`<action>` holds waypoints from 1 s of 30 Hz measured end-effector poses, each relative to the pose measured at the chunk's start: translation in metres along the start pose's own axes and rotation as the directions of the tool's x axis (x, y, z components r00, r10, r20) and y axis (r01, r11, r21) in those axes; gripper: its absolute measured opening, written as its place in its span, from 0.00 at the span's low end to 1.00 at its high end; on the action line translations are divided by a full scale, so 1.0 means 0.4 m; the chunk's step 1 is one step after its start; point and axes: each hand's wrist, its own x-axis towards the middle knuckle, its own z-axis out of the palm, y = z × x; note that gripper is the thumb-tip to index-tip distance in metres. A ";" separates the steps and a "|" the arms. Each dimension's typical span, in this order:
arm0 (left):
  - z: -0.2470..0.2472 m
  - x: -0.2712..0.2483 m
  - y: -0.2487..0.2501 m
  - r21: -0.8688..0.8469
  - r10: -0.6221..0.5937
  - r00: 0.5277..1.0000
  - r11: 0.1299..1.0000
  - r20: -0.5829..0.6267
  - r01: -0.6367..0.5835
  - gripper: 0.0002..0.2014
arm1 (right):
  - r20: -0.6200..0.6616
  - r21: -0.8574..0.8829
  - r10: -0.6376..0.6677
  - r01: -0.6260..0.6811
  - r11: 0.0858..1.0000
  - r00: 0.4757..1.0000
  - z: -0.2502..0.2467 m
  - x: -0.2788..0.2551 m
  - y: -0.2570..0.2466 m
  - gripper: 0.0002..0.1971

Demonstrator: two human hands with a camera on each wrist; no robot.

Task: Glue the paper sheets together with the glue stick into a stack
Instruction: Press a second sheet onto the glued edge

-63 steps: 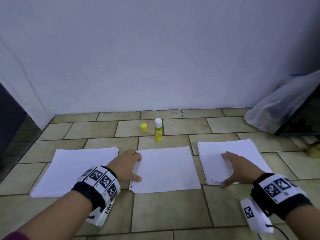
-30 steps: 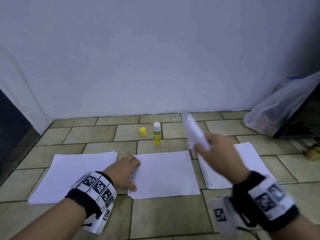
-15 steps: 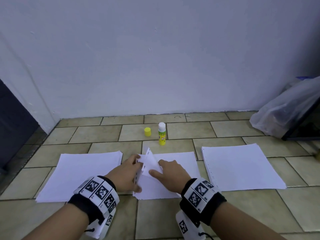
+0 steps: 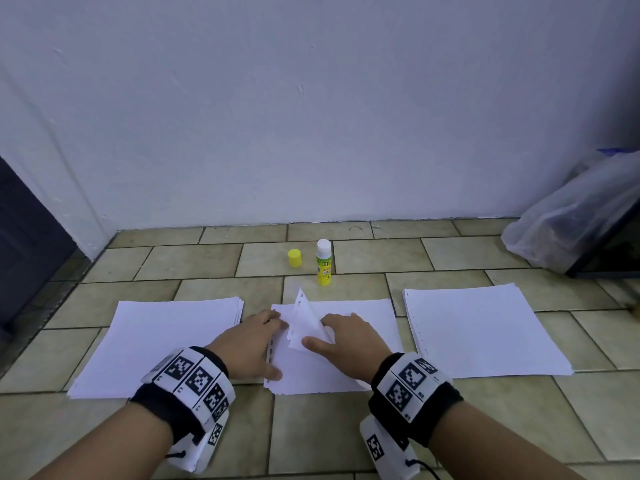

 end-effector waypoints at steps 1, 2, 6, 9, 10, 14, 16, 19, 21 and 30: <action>0.000 0.000 0.000 0.003 0.001 1.000 1.000 0.000 -0.001 0.45 | -0.002 0.005 -0.001 0.001 1.000 1.000 -0.001 -0.001 0.001 0.30; 0.000 0.000 0.000 0.004 0.000 1.000 1.000 0.001 0.000 0.45 | -0.003 0.006 -0.005 0.005 1.000 1.000 0.000 -0.002 0.001 0.30; 0.000 0.001 -0.001 0.000 0.000 1.000 1.000 -0.001 0.000 0.43 | 0.013 -0.010 -0.017 0.017 1.000 1.000 0.005 -0.004 -0.005 0.30; 0.002 0.001 -0.003 0.004 0.000 1.000 1.000 -0.001 0.000 0.44 | 0.005 0.011 -0.011 0.011 1.000 1.000 0.005 -0.004 -0.004 0.29; 0.003 0.001 -0.003 0.003 0.000 1.000 1.000 -0.001 0.000 0.44 | 0.004 0.013 -0.010 0.010 1.000 1.000 0.004 -0.004 -0.003 0.29; 0.004 -0.001 -0.004 0.004 0.002 1.000 1.000 -0.002 -0.002 0.45 | -0.003 0.017 -0.017 0.017 1.000 1.000 -0.002 -0.002 0.002 0.30; 0.004 -0.002 -0.003 0.004 0.003 1.000 1.000 -0.005 -0.003 0.45 | 0.000 0.024 -0.019 0.019 1.000 1.000 -0.003 -0.001 0.004 0.30; 0.004 -0.005 -0.001 -0.012 -0.005 1.000 1.000 -0.010 0.005 0.44 | 0.000 0.029 -0.007 0.007 1.000 1.000 -0.006 -0.004 0.004 0.31; 0.005 -0.009 -0.002 -0.035 -0.004 1.000 0.999 -0.030 0.003 0.43 | 0.005 0.061 0.016 -0.016 0.998 1.000 -0.008 -0.007 0.001 0.33; 0.003 -0.020 -0.005 -0.014 -0.054 0.998 0.998 -0.021 0.054 0.46 | 0.097 0.029 -0.017 0.015 0.999 0.995 -0.012 -0.002 0.000 0.34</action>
